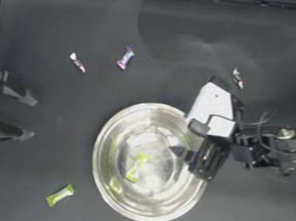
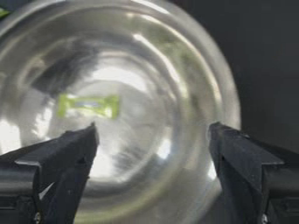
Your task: Put candies in bowl
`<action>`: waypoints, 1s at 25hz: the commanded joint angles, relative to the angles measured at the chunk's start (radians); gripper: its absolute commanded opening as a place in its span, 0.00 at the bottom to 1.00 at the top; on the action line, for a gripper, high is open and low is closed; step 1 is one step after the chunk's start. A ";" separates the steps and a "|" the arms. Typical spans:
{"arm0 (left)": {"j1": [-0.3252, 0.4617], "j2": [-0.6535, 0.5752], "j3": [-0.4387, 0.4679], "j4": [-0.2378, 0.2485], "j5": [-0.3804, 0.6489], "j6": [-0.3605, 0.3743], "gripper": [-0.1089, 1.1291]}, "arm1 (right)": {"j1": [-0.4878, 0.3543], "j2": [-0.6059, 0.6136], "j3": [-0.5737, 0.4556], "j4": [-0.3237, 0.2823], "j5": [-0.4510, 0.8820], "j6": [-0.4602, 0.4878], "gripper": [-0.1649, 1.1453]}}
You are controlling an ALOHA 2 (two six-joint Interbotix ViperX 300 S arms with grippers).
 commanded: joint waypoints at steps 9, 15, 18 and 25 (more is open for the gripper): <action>-0.100 0.137 -0.129 0.173 0.166 -0.291 0.90 | 0.055 -0.204 0.023 -0.025 0.210 -0.002 0.90; -0.241 0.245 -0.190 0.319 0.258 -0.535 0.90 | 0.057 -0.273 0.072 -0.015 0.239 0.002 0.90; -0.313 0.308 -0.222 0.364 0.279 -0.650 0.89 | 0.057 -0.305 0.092 -0.012 0.239 0.002 0.90; -0.411 0.417 -0.268 0.374 0.284 -0.785 0.81 | 0.063 -0.344 0.126 0.006 0.239 0.003 0.90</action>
